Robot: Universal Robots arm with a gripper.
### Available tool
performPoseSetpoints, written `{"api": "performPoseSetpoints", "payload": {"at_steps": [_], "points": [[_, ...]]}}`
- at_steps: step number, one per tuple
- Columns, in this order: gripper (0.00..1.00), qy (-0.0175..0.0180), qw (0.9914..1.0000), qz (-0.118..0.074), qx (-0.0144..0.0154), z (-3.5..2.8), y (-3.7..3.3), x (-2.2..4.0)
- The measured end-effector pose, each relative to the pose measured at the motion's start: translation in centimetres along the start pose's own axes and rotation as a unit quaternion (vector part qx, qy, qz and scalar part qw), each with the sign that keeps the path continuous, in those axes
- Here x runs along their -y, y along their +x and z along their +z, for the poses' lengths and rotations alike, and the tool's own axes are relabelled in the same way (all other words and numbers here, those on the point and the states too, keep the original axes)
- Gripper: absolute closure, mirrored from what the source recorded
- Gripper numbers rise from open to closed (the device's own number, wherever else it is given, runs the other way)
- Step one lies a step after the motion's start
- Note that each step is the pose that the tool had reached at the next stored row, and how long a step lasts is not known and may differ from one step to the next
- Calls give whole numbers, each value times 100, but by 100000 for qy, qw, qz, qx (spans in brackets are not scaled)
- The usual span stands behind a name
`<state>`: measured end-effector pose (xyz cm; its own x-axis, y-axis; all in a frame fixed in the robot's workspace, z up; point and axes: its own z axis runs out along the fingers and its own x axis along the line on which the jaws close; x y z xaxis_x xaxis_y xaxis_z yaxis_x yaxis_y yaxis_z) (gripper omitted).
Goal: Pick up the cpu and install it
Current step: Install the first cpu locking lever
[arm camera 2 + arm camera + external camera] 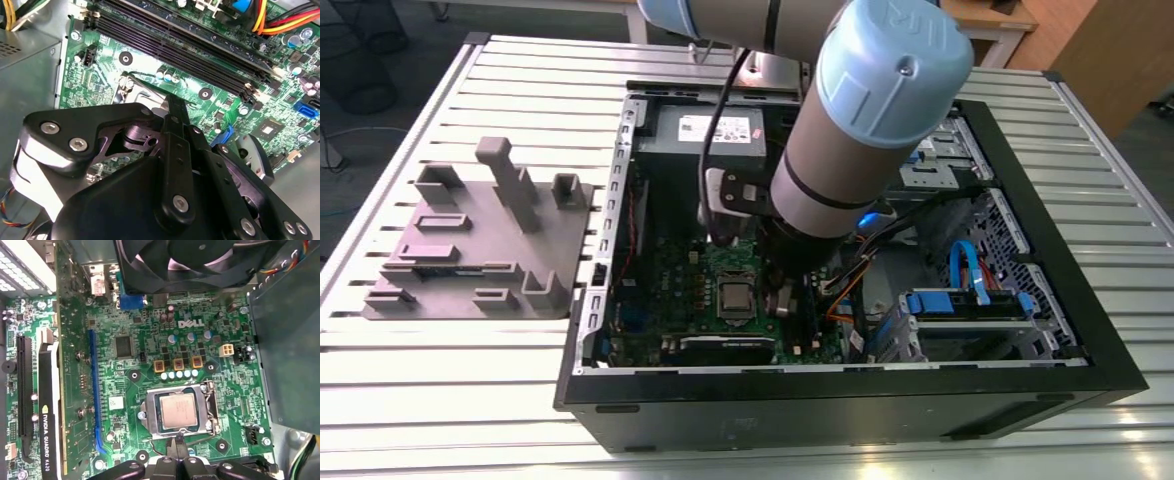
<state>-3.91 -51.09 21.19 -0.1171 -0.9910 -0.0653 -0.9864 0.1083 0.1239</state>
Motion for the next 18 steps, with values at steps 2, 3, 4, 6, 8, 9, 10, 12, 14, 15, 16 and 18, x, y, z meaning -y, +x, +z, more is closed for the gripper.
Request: {"api": "performPoseSetpoints", "payload": {"at_steps": [2, 3, 4, 6, 8, 9, 10, 12, 14, 15, 16, 18], "points": [[89, -11, 99998, -512, -229, 7, 1, 1], [89, -9, 99997, -724, -408, 11, 1, 1], [89, -8, 99994, -932, -583, 16, 1, 1], [89, -3, 99986, -1370, -955, 29, 2, 1], [89, 32, 99979, -1616, -1295, 43, 4, 1], [89, 63, 99976, -1707, -1394, 52, 4, 1], [89, 100, 99973, -1802, -1457, 60, 5, 2], [89, 136, 99968, -1992, -1529, 69, 6, 3], [89, 136, 99967, -2044, -1546, 69, 6, 3], [89, 137, 99967, -2047, -1540, 70, 6, 3], [89, 141, 99967, -2049, -1532, 71, 6, 3], [89, 143, 99967, -2050, -1527, 71, 5, 3]]}}
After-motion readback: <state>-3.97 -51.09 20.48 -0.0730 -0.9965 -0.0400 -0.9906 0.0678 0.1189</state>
